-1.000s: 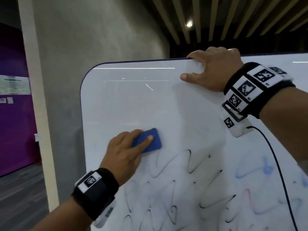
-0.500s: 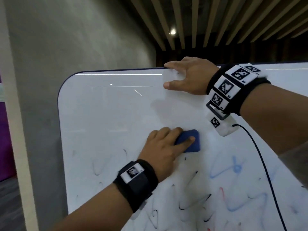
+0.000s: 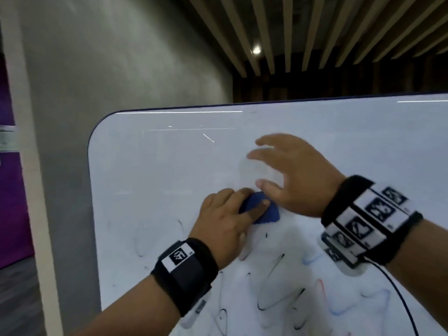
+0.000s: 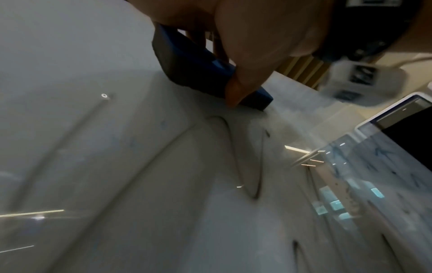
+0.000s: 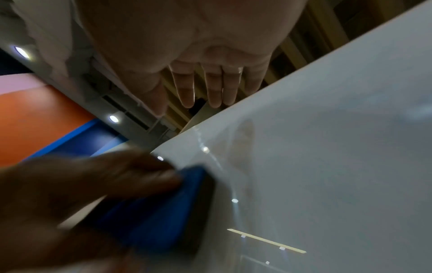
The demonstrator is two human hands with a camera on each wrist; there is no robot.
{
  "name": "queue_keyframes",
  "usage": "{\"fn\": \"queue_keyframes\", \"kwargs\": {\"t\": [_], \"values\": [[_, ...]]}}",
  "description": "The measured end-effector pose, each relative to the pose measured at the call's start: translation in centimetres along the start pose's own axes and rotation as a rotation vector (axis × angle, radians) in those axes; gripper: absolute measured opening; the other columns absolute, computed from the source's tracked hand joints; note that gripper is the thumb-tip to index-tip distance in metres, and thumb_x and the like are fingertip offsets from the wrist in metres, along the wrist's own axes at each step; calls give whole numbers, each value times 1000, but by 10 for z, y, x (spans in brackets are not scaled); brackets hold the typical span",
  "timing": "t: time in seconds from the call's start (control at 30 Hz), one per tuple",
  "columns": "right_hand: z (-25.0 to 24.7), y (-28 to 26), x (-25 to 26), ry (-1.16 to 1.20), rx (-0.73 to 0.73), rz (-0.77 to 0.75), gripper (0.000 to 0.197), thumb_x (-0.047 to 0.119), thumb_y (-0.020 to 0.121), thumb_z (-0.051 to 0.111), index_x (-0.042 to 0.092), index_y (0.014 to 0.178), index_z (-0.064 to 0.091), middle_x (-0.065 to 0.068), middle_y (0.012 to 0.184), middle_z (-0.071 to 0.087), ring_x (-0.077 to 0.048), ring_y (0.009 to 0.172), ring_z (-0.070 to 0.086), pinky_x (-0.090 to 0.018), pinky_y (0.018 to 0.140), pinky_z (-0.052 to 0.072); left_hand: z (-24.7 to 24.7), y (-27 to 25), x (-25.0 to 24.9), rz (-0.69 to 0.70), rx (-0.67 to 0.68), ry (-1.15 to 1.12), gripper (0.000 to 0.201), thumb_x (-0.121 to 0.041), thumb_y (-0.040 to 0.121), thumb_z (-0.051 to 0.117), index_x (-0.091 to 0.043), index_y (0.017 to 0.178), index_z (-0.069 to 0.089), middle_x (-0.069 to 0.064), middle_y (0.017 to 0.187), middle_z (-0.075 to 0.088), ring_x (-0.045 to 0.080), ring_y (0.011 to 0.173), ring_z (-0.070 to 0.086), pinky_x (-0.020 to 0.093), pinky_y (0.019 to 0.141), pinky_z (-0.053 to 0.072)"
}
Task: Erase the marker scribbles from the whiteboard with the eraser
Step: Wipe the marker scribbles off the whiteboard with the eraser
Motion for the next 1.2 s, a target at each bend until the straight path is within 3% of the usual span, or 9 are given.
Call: {"fn": "queue_keyframes", "kwargs": {"t": [0.13, 0.37, 0.57, 0.67, 0.87, 0.97, 1.03, 1.13, 1.2], "values": [[41, -63, 16, 62, 60, -111, 50, 28, 72, 70, 19, 120, 58, -2, 124, 56, -21, 111, 53, -35, 100, 43, 4, 5, -4, 41, 21, 2, 31, -9, 82, 63, -21, 107, 75, 6, 131, 63, 31, 98, 57, 41, 82, 44], [69, -65, 27, -101, -88, 8, 50, 25, 64, 84, 18, 101, 52, -6, 108, 64, -29, 93, 61, -43, 81, 44, 8, -9, 0, -11, 89, -143, 34, -11, 84, 63, -5, 117, 63, 17, 124, 61, 34, 99, 59, 42, 84, 49], [74, -59, 52, -193, -13, -33, 43, 31, 68, 75, 15, 104, 57, -4, 99, 59, -28, 87, 55, -42, 78, 38, -11, -32, 8, -2, -53, -254, 42, -11, 75, 75, -9, 107, 49, 23, 116, 61, 34, 96, 60, 39, 80, 52], [81, -58, 54, -166, 93, -16, 44, 30, 67, 77, 16, 101, 54, -5, 94, 53, -28, 79, 51, -35, 71, 33, -24, -46, 11, -56, -3, -242, 47, -22, 74, 72, -14, 115, 49, 21, 126, 58, 33, 111, 58, 40, 92, 50], [88, -85, 43, -233, 11, 111, 61, 26, 70, 76, 20, 128, 57, -14, 92, 45, -32, 77, 44, -44, 67, 47, -92, -107, 111, -464, -251, -20, 56, -40, 82, 67, -4, 124, 59, 21, 136, 52, 33, 131, 44, 34, 114, 29], [109, -83, 58, -254, -13, 144, 63, 25, 72, 76, 21, 132, 58, -17, 98, 49, -35, 81, 46, -46, 66, 48, -115, -133, 175, -904, -338, -86, 76, -48, 86, 62, 0, 142, 44, 22, 141, 43, 29, 134, 37, 25, 114, 22], [134, -85, 83, -237, 34, 99, 67, 22, 68, 79, 20, 131, 57, -17, 97, 52, -35, 80, 48, -45, 63, 48, -106, -149, 212, -1189, -362, -358, 89, -62, 85, 60, -5, 150, 36, 16, 141, 45, 26, 132, 43, 21, 112, 32], [149, -84, 107, -233, 151, 51, 68, 21, 65, 79, 23, 130, 57, -13, 92, 51, -32, 76, 46, -41, 59, 46, -84, -158, 229, -1372, -282, -714, 70, -73, 80, 59, -12, 113, 64, 9, 111, 63, 23, 108, 57, 34, 97, 47], [142, -68, 104, -235, 98, 109, 66, 23, 67, 78, 24, 129, 59, -14, 95, 51, -33, 79, 45, -42, 60, 47, -72, -159, 228, -1396, -271, -731, 36, -55, 94, 54, -21, 104, 61, 2, 108, 59, 17, 106, 53, 33, 94, 42]]}}
Point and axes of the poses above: each hand's wrist, its own y-axis towards the middle knuckle, its own z-axis out of the palm, x = y × z, the point moved 1 cm from there along y, towards the middle knuckle
